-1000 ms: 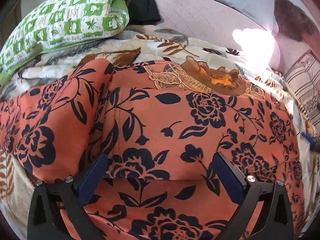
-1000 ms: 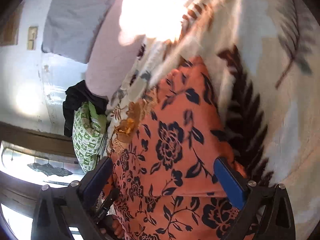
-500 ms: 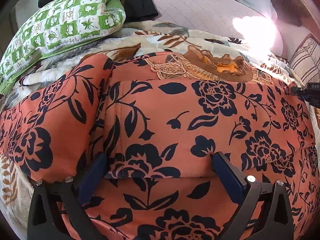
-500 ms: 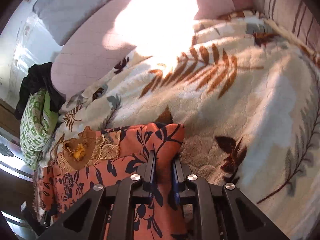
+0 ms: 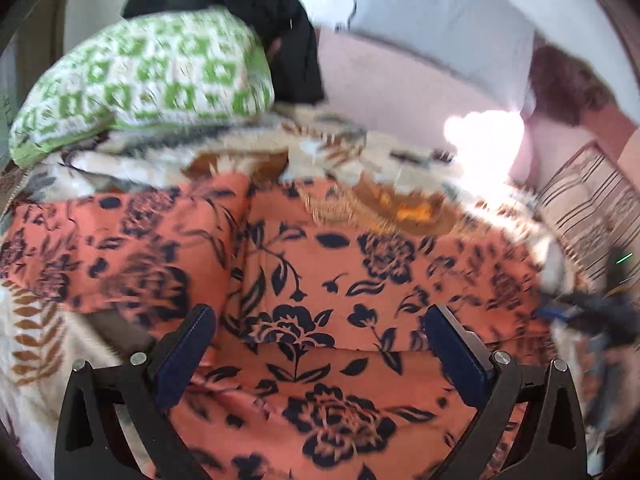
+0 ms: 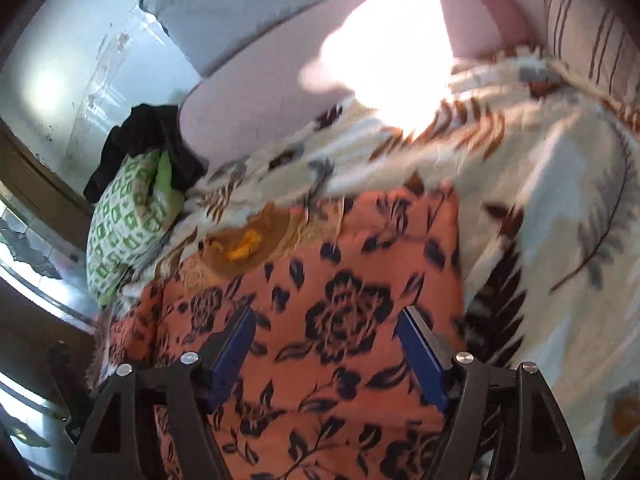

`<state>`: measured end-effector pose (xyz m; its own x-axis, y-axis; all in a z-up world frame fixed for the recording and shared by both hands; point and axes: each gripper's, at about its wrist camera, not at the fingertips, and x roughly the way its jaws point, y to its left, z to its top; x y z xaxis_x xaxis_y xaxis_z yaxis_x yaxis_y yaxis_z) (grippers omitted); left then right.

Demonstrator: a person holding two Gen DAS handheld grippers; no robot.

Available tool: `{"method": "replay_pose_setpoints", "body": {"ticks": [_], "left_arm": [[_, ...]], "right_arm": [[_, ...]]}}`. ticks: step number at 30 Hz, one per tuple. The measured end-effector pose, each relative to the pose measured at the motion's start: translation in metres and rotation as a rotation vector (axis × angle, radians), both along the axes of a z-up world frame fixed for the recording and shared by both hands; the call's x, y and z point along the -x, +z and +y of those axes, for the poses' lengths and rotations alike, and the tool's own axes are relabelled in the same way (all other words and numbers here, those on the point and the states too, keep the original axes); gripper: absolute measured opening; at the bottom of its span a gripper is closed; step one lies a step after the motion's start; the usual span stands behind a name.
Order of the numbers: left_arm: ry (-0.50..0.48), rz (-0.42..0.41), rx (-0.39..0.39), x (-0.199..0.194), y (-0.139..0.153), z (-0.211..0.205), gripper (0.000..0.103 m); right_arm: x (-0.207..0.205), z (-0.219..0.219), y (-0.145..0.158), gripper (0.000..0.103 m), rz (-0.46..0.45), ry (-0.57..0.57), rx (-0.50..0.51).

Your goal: Fold small clothes

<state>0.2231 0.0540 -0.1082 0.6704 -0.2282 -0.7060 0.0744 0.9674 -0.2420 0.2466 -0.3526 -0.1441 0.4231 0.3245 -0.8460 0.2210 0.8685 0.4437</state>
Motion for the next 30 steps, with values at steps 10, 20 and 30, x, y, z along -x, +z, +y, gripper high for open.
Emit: {"method": "replay_pose_setpoints", "body": {"ticks": [10,20,30], "left_arm": [[0.499,-0.001,0.349,0.041,-0.014,0.249,0.103],[0.689,0.104,0.576,-0.016,-0.082,0.337,0.094],[0.845,0.227,0.453,-0.030,-0.088,0.351,0.005]], "right_arm": [[0.066,0.051,0.035,0.077,-0.117,0.057,0.019],[0.110,0.082,0.012,0.077,-0.079,0.065,-0.021],[0.107,0.075,0.004,0.077,-0.092,0.035,-0.044]]}}
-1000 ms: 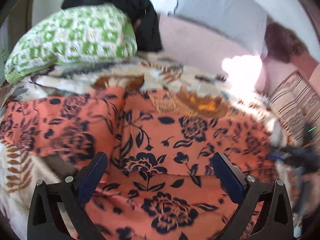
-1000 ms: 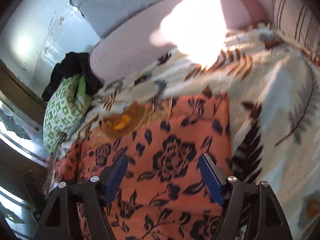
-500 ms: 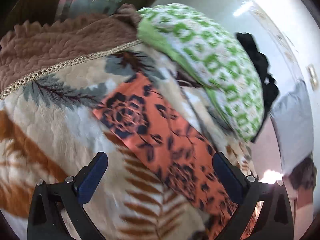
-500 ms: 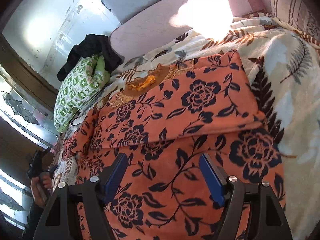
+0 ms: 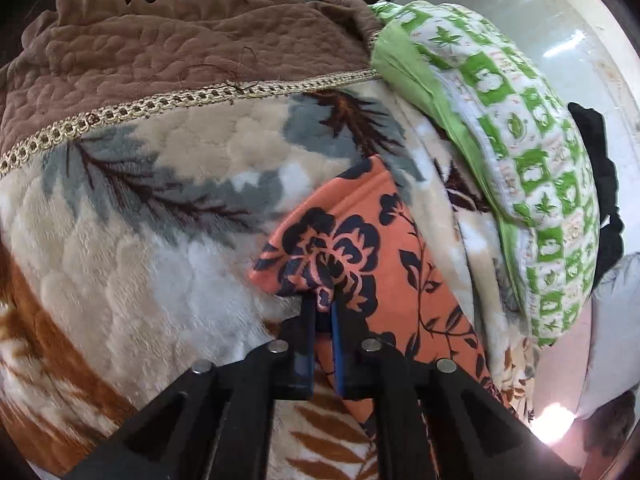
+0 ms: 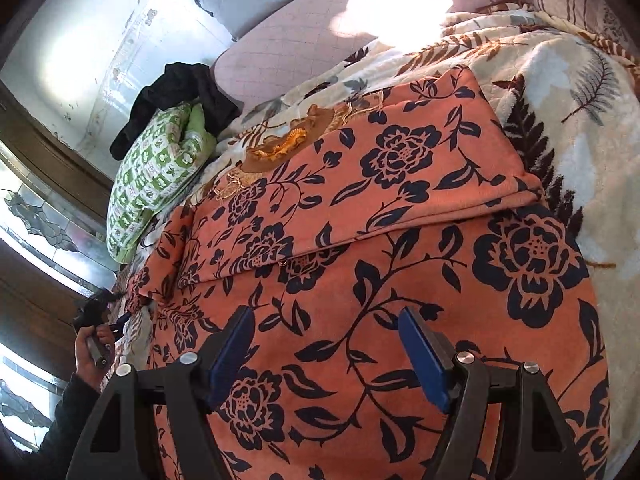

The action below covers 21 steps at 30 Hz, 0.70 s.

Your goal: Fold small clothes

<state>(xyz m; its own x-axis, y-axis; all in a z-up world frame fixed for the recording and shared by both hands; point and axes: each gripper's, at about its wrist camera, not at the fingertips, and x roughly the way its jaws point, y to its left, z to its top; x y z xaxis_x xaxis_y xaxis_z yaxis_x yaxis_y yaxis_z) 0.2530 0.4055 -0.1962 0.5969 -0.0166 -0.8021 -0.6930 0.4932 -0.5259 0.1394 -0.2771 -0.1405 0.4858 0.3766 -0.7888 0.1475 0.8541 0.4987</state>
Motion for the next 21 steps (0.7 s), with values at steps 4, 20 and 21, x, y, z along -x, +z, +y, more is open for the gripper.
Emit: {"method": "replay_pose_setpoints", "body": {"ticks": [4,20,21], "left_arm": [[-0.034,0.036,-0.160,-0.013,0.038,-0.020,0.004],[-0.816,-0.435,-0.589,-0.016,0.242,-0.461,0.006],[-0.860,-0.416,-0.559,-0.021,0.227,-0.487,0.006]], "right_arm": [[0.005,-0.004,-0.004,0.077,0.007,-0.013,-0.008],[0.044,-0.071,0.019,0.078,-0.143,-0.177,-0.174],[0.045,-0.076,0.019,0.078,-0.143,-0.193,-0.180]]}}
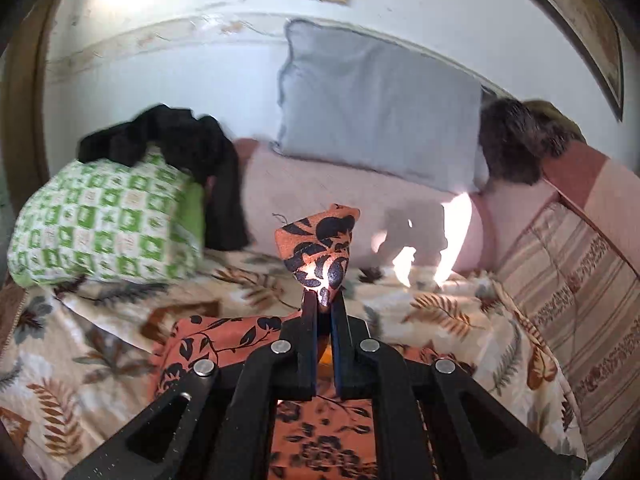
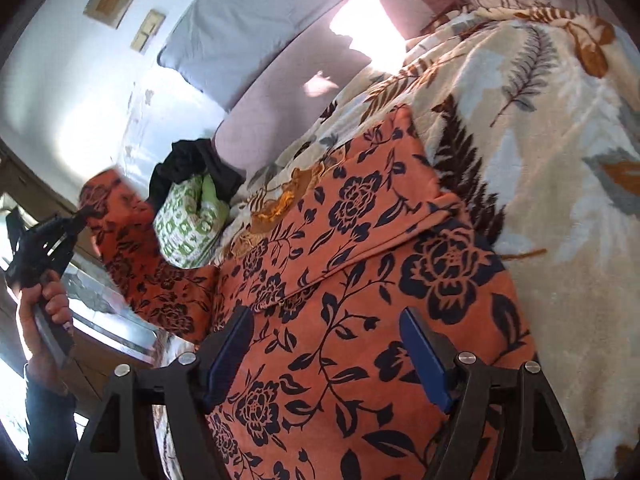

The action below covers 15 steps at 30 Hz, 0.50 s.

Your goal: Fold small clothes

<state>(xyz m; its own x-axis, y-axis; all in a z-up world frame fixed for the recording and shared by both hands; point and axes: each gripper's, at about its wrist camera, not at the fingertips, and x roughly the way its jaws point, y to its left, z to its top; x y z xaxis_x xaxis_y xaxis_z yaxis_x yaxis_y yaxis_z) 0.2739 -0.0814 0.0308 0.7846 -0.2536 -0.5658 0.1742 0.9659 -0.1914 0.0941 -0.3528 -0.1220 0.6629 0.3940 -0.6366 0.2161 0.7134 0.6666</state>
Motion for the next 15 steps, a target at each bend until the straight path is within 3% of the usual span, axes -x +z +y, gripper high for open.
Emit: {"method": "replay_pose_setpoints", "body": {"ticks": [2,3,5,7,10,12,15], "left_arm": [[-0.086,0.092,0.000,-0.006,-0.034,-0.046,0.010],[-0.140,0.142,-0.027,-0.004,-0.050,-0.066,0.026],[-0.241,0.265,-0.091,-0.005,-0.085,-0.094,0.042],[-0.260,0.331,-0.120,0.005,-0.108,-0.092,0.043],[-0.190,0.289,-0.136,0.017,-0.112,-0.049,0.050],[-0.102,0.258,-0.136,0.018,-0.103,-0.002,0.070],[0.031,0.244,-0.178,0.025,-0.110,0.078,0.071]], "right_arm": [[0.003,-0.009,-0.001,0.079,-0.005,-0.020,-0.030],[0.004,-0.013,-0.001,0.081,-0.008,-0.033,-0.038],[0.008,-0.019,0.000,0.087,-0.015,-0.063,-0.038],[0.010,-0.026,-0.001,0.092,-0.015,-0.084,-0.045],[0.013,-0.035,0.002,0.092,-0.023,-0.103,-0.051],[0.013,-0.038,0.007,0.092,-0.030,-0.108,-0.046],[0.000,-0.034,0.009,0.092,-0.009,-0.067,-0.071]]}}
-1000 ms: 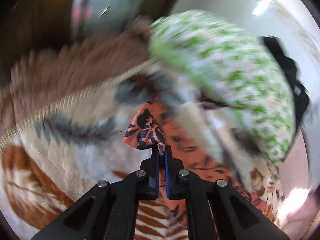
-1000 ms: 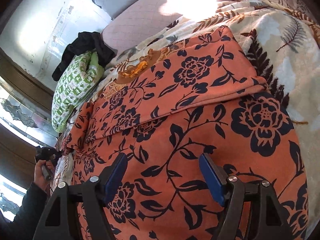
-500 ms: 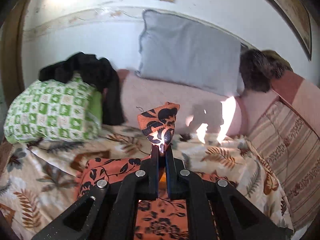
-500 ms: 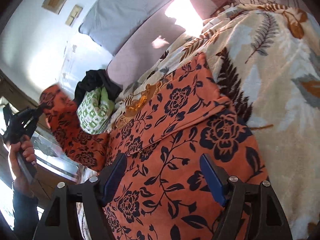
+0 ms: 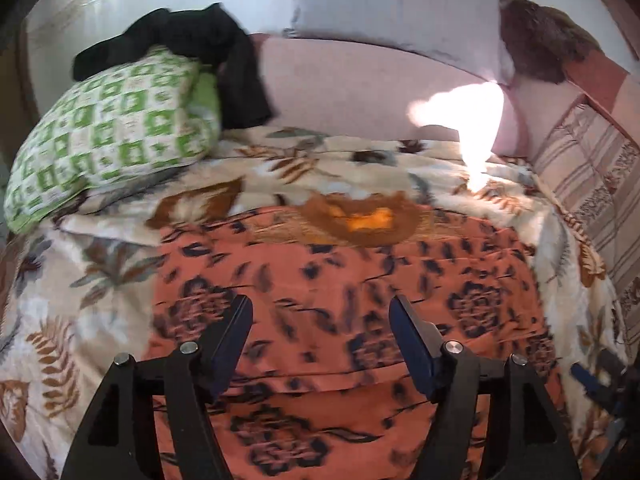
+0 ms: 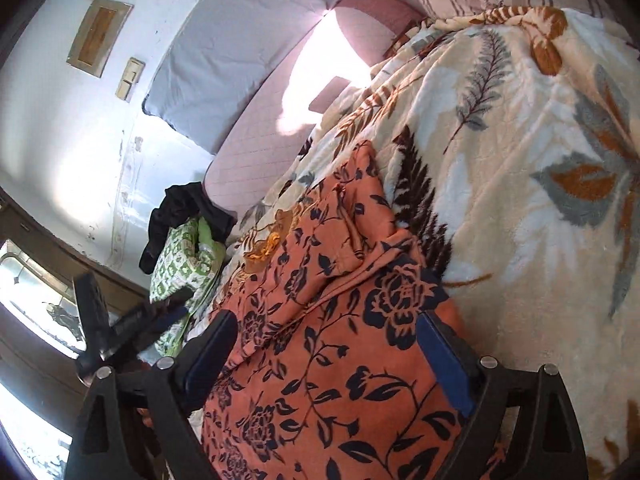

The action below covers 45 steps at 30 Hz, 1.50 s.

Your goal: Fold small clothes

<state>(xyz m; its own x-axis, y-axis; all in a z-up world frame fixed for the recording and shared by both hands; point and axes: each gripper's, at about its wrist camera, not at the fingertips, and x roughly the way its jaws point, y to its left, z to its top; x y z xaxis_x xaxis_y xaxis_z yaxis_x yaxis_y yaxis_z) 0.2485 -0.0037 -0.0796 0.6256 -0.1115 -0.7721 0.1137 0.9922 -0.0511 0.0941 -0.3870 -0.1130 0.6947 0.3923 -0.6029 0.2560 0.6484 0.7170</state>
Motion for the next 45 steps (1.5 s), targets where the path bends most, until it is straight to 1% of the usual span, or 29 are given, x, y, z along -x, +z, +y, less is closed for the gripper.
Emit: {"method": "replay_pose_setpoints", "body": {"ticks": [2,5,9,11,12,13,14,15,18,20,22,24,25,26,27,28,29,30,32,33,35,36,37,39,40,41,42,44,45], "left_arm": [[0.070,0.030,-0.033,0.000,-0.020,0.048,0.071],[0.150,0.077,-0.005,-0.001,-0.052,0.099,0.071],[0.201,0.111,0.086,-0.007,-0.084,0.126,0.071],[0.192,0.114,0.099,-0.007,-0.096,0.129,0.071],[0.189,0.112,0.095,-0.005,-0.097,0.126,0.071],[0.186,0.105,0.095,-0.005,-0.100,0.127,0.071],[0.183,0.092,0.097,-0.004,-0.101,0.127,0.071],[0.180,0.084,0.097,-0.005,-0.102,0.127,0.071],[0.168,0.069,0.086,-0.005,-0.105,0.126,0.071],[0.165,0.064,0.071,-0.004,-0.105,0.125,0.071],[0.168,0.066,0.053,-0.005,-0.103,0.122,0.071],[0.173,0.063,0.066,-0.004,-0.097,0.123,0.071],[0.176,0.047,0.075,-0.002,-0.091,0.124,0.071],[0.176,0.024,0.079,0.000,-0.083,0.124,0.071],[0.170,-0.002,0.082,0.002,-0.074,0.123,0.071],[0.159,-0.020,0.088,0.002,-0.065,0.120,0.071],[0.144,-0.031,0.100,0.001,-0.058,0.117,0.071],[0.122,-0.044,0.114,0.000,-0.051,0.111,0.071],[0.078,-0.038,0.107,-0.006,-0.049,0.096,0.071],[0.070,-0.016,0.097,-0.011,-0.054,0.091,0.071],[0.072,0.039,0.071,-0.020,-0.074,0.084,0.071],[0.085,0.075,0.049,-0.023,-0.085,0.082,0.071],[0.092,0.100,0.036,-0.025,-0.095,0.082,0.071],[0.081,0.057,0.025,-0.021,-0.100,0.082,0.075],[0.077,0.061,0.017,-0.021,-0.100,0.081,0.075],[0.077,0.062,0.022,-0.021,-0.099,0.082,0.075],[0.077,0.065,0.030,-0.022,-0.100,0.084,0.075],[0.078,0.064,0.035,-0.023,-0.101,0.084,0.075],[0.079,0.060,0.031,-0.023,-0.101,0.084,0.075]], "right_arm": [[-0.022,0.004,0.007,0.092,0.017,0.044,0.008],[-0.078,0.007,0.014,0.092,0.042,0.133,0.046],[-0.149,0.012,-0.010,0.092,0.209,0.183,0.133],[-0.168,0.015,-0.029,0.092,0.308,0.169,0.176],[-0.174,0.019,-0.033,0.091,0.324,0.184,0.201],[-0.178,0.026,-0.033,0.077,0.338,0.203,0.260],[-0.181,0.033,-0.031,0.056,0.358,0.221,0.324],[-0.184,0.040,-0.027,0.012,0.374,0.242,0.359],[-0.182,0.061,0.013,0.013,0.274,0.259,0.557],[-0.176,0.064,0.031,0.013,0.215,0.238,0.620],[-0.174,0.062,0.017,0.014,0.245,0.224,0.660],[-0.176,0.054,-0.024,0.019,0.374,0.261,0.593],[-0.174,0.050,-0.036,0.022,0.394,0.267,0.563],[-0.167,0.049,-0.032,0.022,0.341,0.250,0.556],[-0.163,0.046,-0.024,0.034,0.306,0.235,0.545],[-0.159,0.045,-0.016,0.073,0.285,0.220,0.534],[-0.155,0.044,-0.005,0.089,0.256,0.195,0.546],[-0.151,0.044,0.008,0.097,0.218,0.162,0.574],[-0.145,0.047,0.028,0.097,0.141,0.135,0.575],[-0.142,0.047,0.035,0.097,0.105,0.139,0.531],[-0.145,0.047,0.034,0.097,0.068,0.208,0.354],[-0.151,0.045,0.023,0.097,0.082,0.247,0.241],[-0.155,0.042,0.010,0.096,0.108,0.256,0.164],[-0.160,0.029,-0.034,0.096,0.229,0.254,0.043],[-0.155,0.019,-0.051,0.094,0.251,0.220,-0.002],[-0.153,0.012,-0.053,0.094,0.217,0.188,-0.045],[-0.152,0.011,-0.044,0.094,0.201,0.176,-0.044],[-0.156,0.019,-0.023,0.095,0.149,0.210,0.010],[-0.161,0.022,-0.016,0.095,0.121,0.231,0.010]]}}
